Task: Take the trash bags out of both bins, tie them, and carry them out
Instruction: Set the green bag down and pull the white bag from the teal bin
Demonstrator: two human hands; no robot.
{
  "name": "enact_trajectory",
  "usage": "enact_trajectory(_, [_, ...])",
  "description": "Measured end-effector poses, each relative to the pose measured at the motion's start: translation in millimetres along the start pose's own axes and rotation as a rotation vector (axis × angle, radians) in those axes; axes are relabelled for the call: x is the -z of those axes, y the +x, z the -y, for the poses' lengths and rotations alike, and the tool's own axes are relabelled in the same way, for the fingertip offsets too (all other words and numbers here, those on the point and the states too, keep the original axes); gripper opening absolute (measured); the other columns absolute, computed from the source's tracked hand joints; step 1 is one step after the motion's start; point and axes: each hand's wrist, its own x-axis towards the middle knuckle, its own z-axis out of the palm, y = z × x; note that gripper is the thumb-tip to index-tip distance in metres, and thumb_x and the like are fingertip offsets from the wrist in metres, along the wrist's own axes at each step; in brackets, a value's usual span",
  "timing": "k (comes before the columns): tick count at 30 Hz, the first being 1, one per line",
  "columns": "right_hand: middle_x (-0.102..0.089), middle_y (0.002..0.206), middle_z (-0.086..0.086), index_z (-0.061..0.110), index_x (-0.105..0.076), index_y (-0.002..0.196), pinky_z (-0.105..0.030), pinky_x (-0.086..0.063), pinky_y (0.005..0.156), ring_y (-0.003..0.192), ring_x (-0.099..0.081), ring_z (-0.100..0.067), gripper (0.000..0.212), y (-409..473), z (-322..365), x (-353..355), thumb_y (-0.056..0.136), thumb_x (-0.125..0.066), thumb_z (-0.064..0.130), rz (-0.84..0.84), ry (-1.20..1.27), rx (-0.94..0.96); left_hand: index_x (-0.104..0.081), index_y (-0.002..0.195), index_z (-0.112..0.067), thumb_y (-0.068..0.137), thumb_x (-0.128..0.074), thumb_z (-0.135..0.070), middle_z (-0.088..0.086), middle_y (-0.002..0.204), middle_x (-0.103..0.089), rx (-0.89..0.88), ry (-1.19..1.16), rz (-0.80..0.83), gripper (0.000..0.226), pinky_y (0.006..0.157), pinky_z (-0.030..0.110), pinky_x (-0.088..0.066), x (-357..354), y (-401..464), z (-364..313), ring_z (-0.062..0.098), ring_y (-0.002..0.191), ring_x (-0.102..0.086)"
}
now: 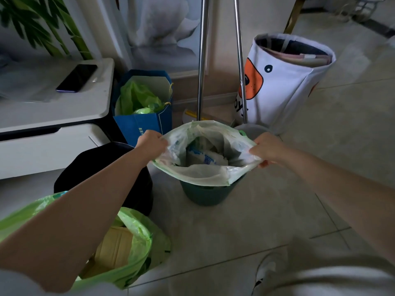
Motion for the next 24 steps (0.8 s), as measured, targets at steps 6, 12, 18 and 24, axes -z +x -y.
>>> enact_trajectory(6, [-0.068,0.091,-0.021,0.007,-0.062,0.078,-0.036,-0.061,0.057,0.073,-0.069,-0.029,0.010,5,11,25,0.088,-0.064,0.008,-0.047,0.449,0.104,-0.059,0.081,-0.004,0.091,-0.047,-0.018,0.007,0.072,-0.051,-0.063,-0.136,-0.163,0.021,0.052,0.027,-0.036,26,-4,-25,0.026,0.069,-0.049])
enact_trajectory(12, [-0.066,0.087,-0.022,0.002,-0.066,0.075,-0.037,-0.061,0.068,0.071,-0.066,-0.027,0.007,-17,32,47,0.082,-0.067,0.001,-0.234,0.636,0.218,-0.060,0.088,-0.008,0.091,-0.050,-0.023,0.012,0.085,-0.065,-0.131,-0.319,-0.355,0.019,0.059,0.031,-0.051,57,-26,-53,0.028,0.077,-0.063])
enact_trajectory(18, [-0.071,0.077,-0.013,0.015,-0.068,0.059,-0.042,-0.060,0.075,0.071,-0.069,-0.027,0.015,-53,63,78,0.073,-0.070,0.013,-0.397,0.693,0.267,-0.058,0.078,-0.010,0.088,-0.053,-0.020,0.012,0.071,-0.065,-0.207,-0.556,-0.420,0.015,0.041,0.025,-0.052,96,-64,-87,0.025,0.054,-0.069])
enact_trajectory(24, [-0.071,0.076,-0.013,0.016,-0.068,0.062,-0.048,-0.059,0.081,0.078,-0.069,-0.029,0.010,-110,92,109,0.070,-0.068,0.011,-0.430,0.733,0.377,-0.060,0.092,-0.002,0.091,-0.054,-0.015,0.010,0.063,-0.061,-0.289,-0.664,-0.440,0.014,0.041,0.025,-0.052,138,-124,-122,0.013,0.037,-0.062])
